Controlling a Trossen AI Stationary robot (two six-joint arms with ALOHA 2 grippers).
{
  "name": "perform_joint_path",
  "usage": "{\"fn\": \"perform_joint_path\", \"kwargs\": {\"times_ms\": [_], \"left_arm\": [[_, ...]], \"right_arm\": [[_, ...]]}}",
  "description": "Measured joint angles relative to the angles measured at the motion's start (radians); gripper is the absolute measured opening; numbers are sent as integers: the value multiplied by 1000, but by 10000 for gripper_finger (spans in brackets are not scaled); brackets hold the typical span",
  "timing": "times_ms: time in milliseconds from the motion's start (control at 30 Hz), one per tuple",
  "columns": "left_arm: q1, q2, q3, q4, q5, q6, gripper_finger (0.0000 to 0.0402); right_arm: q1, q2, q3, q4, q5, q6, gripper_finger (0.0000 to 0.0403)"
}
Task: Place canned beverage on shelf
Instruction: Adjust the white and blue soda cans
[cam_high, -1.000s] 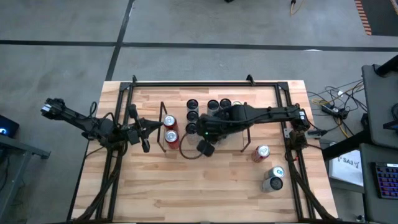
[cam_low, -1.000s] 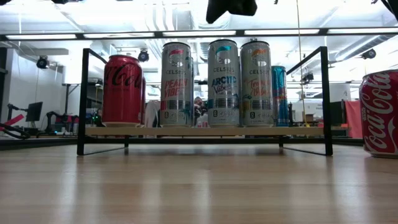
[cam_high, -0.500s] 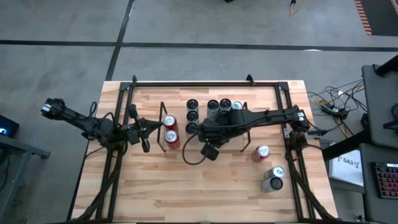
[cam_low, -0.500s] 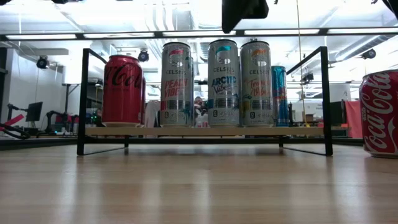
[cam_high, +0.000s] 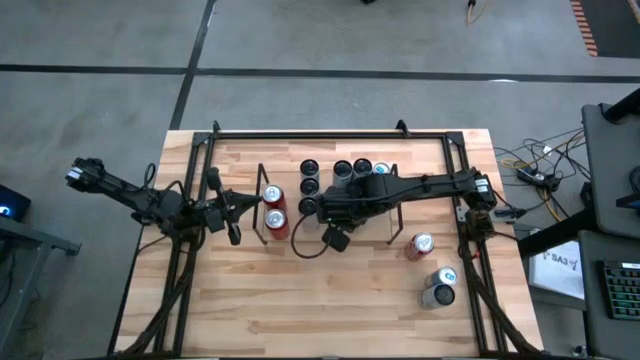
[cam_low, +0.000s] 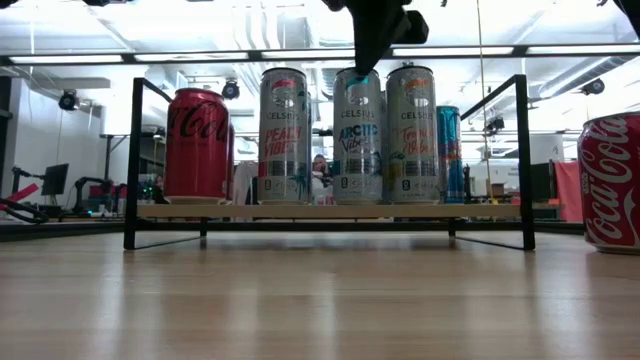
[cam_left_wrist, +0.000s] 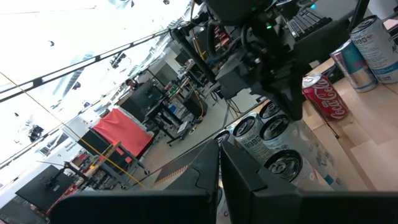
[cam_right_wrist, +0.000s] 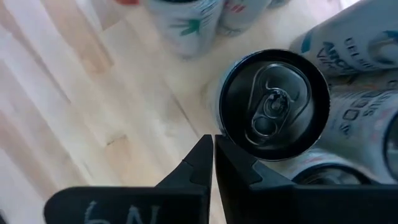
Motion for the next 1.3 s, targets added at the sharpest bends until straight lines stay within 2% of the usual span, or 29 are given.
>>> {"fn": "perform_joint_path", "kwargs": {"times_ms": [300,767,933,1300], "left_arm": [[0,0,0,0,0,0,0],[0,0,0,0,0,0,0],[0,0,0,0,0,0,0],[0,0,0,-1,0,0,0]], "right_arm": [[-26,0,0,5,50,13,9],[-27,6,0,95,46,-23,9],[-31,18,-1,84,100,-25,9],[-53,24,-1,83,130,-49,9]]}}
